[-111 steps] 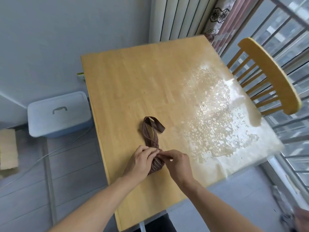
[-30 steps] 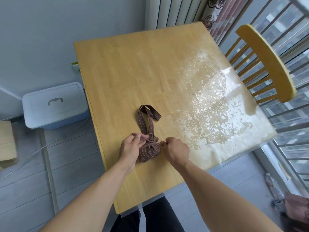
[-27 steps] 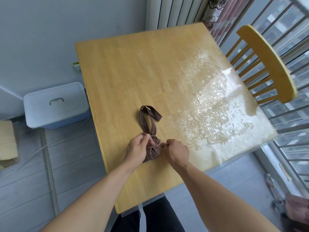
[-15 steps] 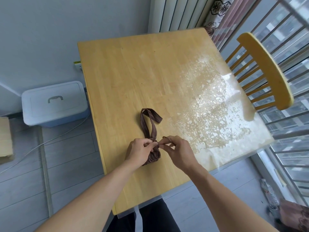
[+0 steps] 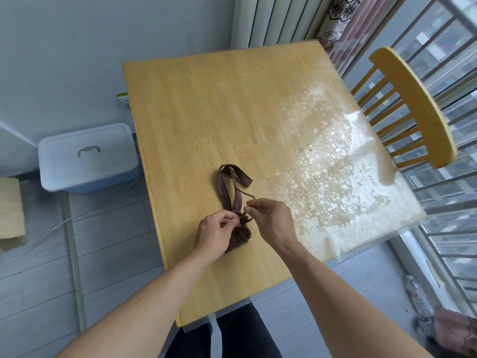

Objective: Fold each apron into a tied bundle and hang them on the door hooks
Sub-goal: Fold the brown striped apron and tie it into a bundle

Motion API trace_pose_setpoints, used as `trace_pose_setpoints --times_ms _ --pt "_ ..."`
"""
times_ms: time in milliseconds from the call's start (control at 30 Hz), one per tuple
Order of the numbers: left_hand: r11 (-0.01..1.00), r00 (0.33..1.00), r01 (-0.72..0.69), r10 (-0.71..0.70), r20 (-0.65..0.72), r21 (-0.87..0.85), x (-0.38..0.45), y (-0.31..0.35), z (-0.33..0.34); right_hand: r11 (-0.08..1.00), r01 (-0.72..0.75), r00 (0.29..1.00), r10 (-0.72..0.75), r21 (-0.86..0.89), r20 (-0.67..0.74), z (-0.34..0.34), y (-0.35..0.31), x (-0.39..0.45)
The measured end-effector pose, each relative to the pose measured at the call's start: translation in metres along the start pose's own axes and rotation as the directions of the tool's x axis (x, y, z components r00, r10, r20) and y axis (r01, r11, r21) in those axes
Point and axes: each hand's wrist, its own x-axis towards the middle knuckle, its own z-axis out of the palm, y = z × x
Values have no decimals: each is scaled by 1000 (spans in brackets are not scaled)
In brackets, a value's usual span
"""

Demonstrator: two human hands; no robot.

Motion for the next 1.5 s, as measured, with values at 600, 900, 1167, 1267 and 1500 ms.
trace_pose_setpoints --times_ms 600,900,1167,1267,1500 --pt "995 992 87 -90 88 39 6 3 6 959 266 946 -240 -98 219 0 1 16" --pt "993 989 113 -116 87 39 7 9 5 867 448 873 -372 -218 314 -5 27 -6" --pt "997 997 56 -59 50 44 1 3 2 874 377 923 -383 -308 41 20 30 -19" --pt "997 999 45 -44 -15 59 -2 3 6 884 333 931 -364 -328 -36 25 30 -28" --pt "986 991 -78 92 -94 145 -10 -5 16 846 337 935 -354 -414 37 26 28 -37"
